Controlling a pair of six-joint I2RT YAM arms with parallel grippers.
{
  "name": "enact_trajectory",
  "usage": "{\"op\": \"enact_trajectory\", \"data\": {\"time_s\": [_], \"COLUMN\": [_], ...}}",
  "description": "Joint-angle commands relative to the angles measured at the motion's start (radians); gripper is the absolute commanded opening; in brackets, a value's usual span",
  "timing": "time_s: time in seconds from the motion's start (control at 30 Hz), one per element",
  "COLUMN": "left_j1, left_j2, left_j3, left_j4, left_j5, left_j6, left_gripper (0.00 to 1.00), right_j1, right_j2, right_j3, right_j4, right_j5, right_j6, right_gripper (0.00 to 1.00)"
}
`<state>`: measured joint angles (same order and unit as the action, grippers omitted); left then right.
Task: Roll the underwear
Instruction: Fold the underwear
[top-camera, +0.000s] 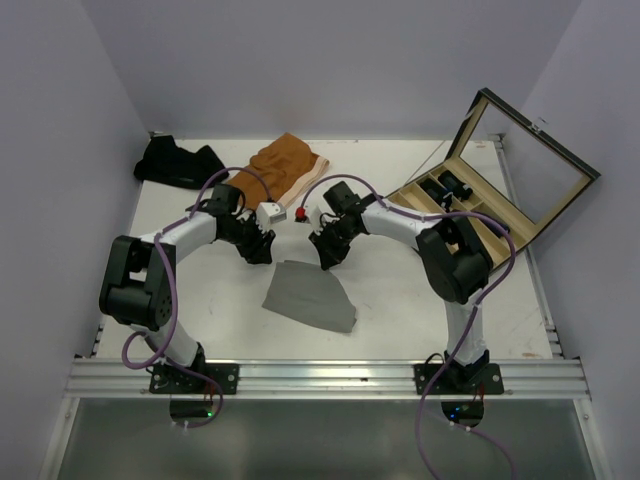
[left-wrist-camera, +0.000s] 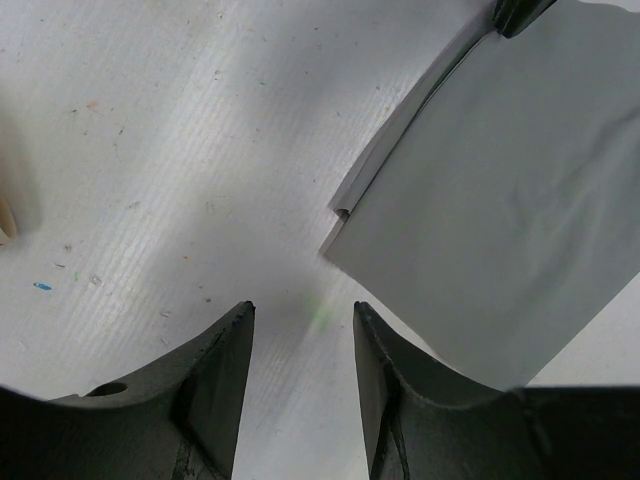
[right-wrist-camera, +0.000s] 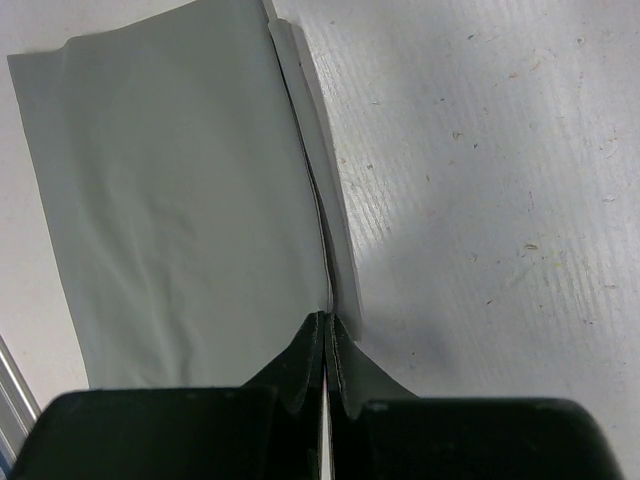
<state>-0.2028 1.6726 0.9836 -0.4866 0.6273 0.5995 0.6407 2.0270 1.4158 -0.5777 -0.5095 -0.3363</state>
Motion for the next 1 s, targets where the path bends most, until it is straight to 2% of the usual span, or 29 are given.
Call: {"op": "enact_trajectory", "data": {"time_s": [0.0,0.4,0.97], "left_j1": [0.009,0.009,0.011], "left_j2": [-0.028,-0.025,-0.030], "left_j3": [-0.002,0.003,0.018], "left_j4": [0.025,0.032,0.025], "left_j5": [0.032,0.041,0.048], "left_j6": [0.025,0.020,0.028], "left_gripper": [0.49,0.49,0.49], "right_j1": [0.002,-0.009,-0.029], "right_j2": [-0.020,-0.122,-0.129], "right_j3": [0.025,-0.069,-0.104], "right_j4": [-0.004,-0.021,-0.011], "right_j5": [-0.012,-0.023,-0.009], "right_j6": [-0.013,-0.020,-0.023], "right_gripper": [0.00,0.00,0.00]}}
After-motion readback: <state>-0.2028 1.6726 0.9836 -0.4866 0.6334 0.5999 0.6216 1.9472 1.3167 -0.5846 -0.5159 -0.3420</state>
